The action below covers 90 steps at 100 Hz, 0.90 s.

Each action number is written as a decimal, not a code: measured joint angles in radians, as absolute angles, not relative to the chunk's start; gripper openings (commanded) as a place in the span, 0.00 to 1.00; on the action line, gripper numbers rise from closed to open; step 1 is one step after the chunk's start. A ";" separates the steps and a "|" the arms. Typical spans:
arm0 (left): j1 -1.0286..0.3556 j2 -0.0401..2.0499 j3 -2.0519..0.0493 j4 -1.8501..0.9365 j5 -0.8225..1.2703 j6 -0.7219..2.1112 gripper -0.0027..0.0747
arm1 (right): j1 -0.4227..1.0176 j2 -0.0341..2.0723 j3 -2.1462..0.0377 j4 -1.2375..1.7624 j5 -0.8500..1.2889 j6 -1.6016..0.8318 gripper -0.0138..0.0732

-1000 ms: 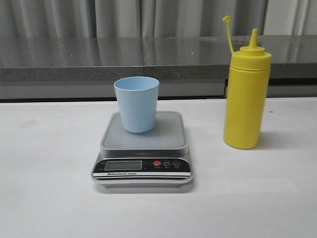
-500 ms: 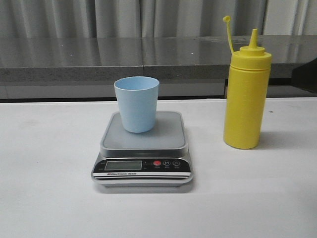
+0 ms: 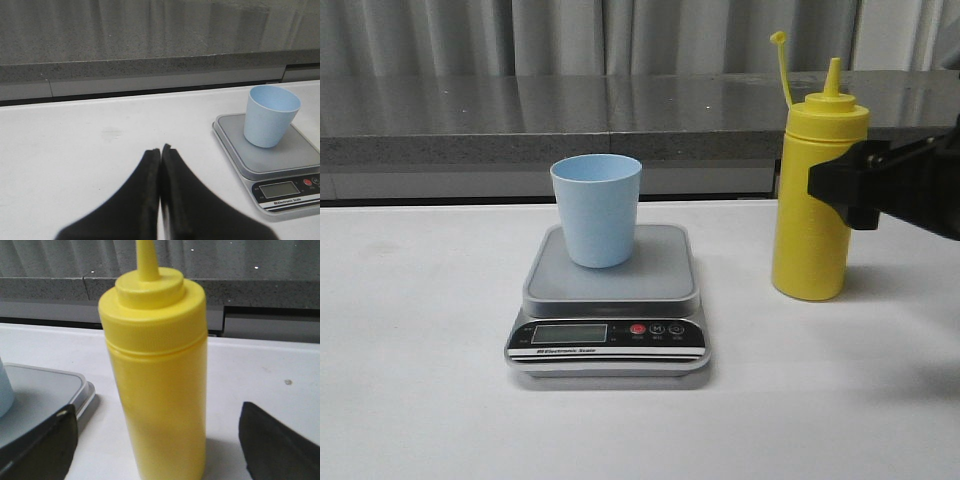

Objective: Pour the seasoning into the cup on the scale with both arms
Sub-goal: 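Reach the right gripper to the yellow squeeze bottle and grasp it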

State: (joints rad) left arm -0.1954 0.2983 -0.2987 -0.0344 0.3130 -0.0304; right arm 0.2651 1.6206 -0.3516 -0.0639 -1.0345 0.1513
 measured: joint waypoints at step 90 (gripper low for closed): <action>-0.195 0.298 -0.299 -0.034 0.313 -0.030 0.01 | 0.265 1.857 -0.634 -0.076 -0.998 0.151 0.77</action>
